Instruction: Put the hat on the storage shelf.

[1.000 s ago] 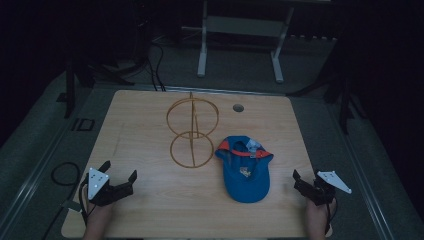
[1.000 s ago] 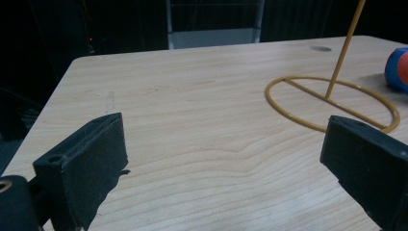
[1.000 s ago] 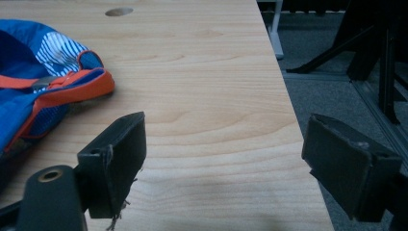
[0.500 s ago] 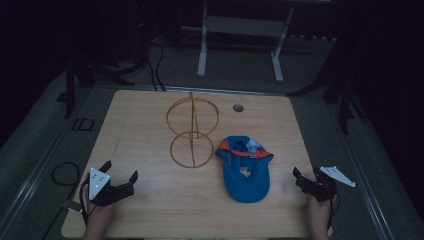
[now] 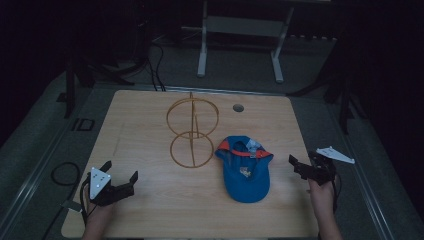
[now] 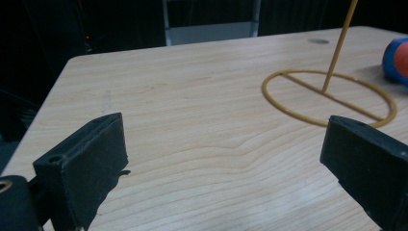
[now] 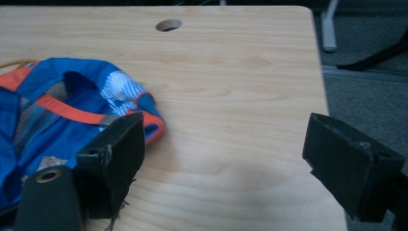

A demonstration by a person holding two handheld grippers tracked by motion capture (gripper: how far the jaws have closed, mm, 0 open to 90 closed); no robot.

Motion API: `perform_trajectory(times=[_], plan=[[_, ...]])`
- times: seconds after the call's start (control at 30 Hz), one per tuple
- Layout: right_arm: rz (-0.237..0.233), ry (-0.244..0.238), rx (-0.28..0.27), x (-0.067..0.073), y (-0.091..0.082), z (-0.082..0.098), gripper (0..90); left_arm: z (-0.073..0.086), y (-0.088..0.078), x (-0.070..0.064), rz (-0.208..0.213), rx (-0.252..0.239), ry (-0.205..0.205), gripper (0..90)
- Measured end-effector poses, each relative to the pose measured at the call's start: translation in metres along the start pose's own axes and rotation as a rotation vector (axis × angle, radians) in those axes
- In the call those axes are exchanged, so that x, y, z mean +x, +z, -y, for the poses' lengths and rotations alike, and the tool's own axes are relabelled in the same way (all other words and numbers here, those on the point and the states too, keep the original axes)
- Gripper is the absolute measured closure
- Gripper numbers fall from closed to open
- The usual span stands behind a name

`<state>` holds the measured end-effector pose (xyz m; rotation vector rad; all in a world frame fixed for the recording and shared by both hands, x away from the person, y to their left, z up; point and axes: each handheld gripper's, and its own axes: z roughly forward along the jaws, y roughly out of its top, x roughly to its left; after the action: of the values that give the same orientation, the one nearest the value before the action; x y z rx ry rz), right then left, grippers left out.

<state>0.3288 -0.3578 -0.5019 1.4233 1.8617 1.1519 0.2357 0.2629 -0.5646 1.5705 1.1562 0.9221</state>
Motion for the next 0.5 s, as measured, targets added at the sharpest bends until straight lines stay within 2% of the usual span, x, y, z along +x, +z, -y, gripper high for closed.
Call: perform_trajectory(times=[0.17, 0.33, 0.4, 0.5], plan=[[-0.046, -0.054, 0.029, 0.012, 0.009, -0.021, 13.8, 0.0, 0.002, -0.001, 0.005, -0.006, -0.023, 2.8], [-0.126, -0.062, 0.045, 0.022, 0.02, -0.039, 13.7, -0.001, 0.003, -0.004, 0.027, -0.005, -0.03, 2.8], [-0.137, -0.069, 0.045, 0.027, 0.025, -0.045, 13.6, -0.001, 0.004, -0.005, 0.043, -0.007, -0.035, 2.8], [-0.126, -0.11, 0.036, 0.036, 0.033, -0.054, 13.1, 0.0, 0.005, -0.006, 0.059, -0.002, -0.028, 2.8]])
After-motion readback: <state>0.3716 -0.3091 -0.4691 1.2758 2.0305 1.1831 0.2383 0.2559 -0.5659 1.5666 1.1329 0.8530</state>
